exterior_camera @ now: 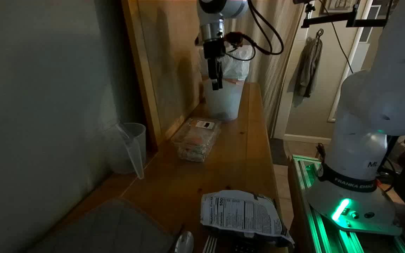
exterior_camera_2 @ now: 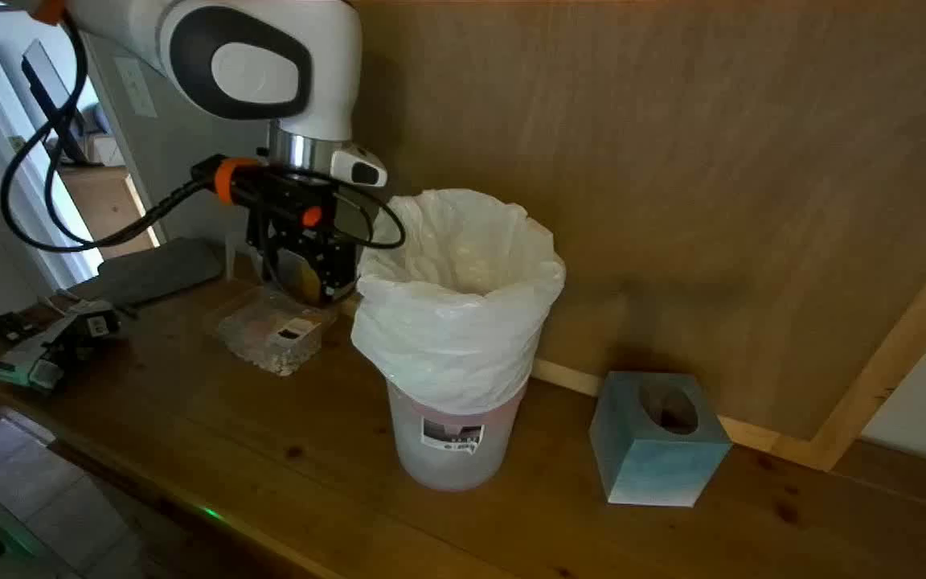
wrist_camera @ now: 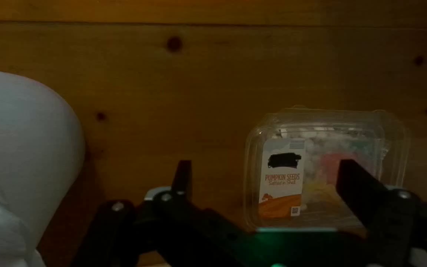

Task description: Remove the lid from the clear container and put it in the bin.

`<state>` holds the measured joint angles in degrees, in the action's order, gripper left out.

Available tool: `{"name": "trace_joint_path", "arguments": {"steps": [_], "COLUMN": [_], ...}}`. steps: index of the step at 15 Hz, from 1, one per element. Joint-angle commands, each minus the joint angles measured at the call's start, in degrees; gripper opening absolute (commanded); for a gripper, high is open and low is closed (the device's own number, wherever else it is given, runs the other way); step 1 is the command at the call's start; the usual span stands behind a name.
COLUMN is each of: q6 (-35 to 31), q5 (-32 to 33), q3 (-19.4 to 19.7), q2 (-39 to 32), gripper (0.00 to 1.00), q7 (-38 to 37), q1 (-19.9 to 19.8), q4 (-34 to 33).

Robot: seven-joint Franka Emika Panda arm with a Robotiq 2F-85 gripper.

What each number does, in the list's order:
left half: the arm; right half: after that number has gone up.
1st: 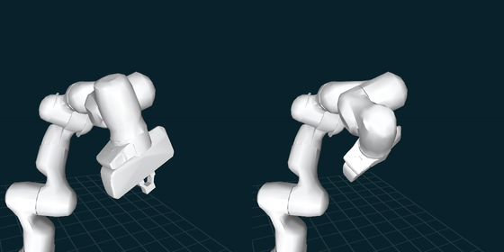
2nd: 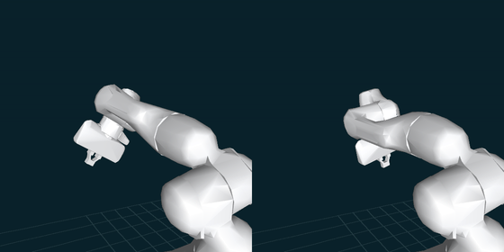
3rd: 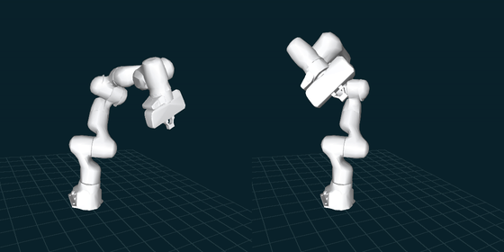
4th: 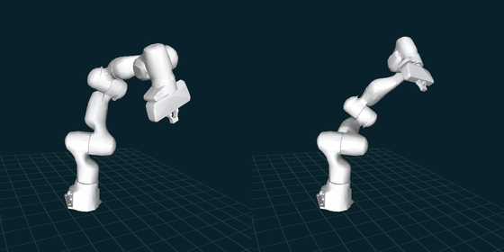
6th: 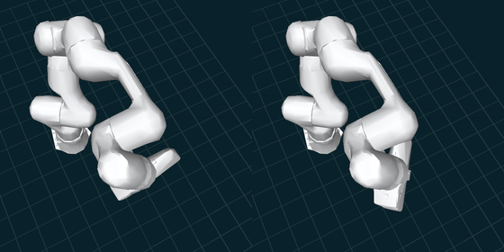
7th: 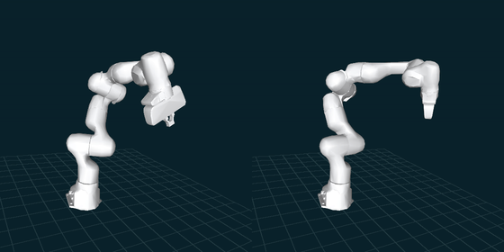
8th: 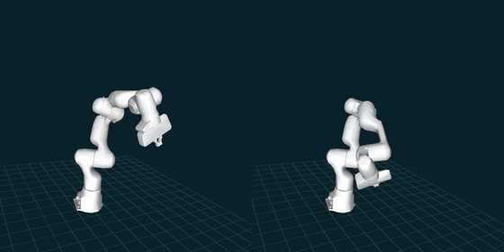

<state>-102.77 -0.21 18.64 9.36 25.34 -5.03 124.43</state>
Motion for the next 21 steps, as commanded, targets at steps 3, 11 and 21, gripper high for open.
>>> {"name": "trace_joint_path", "arguments": {"steps": [3, 11, 21], "q6": [0.1, 0.2, -1.4], "q5": [-0.3, -4.0, -10.3], "q3": [-1.8, -2.2, -2.9], "q2": [-0.1, 1.3, 0.9], "gripper": [1.0, 1.0, 1.0], "q7": [0.2, 0.3, -4.6], "q1": [-1.9, -2.2, -2.8], "q4": [-0.1, 2.2, 5.7]}}
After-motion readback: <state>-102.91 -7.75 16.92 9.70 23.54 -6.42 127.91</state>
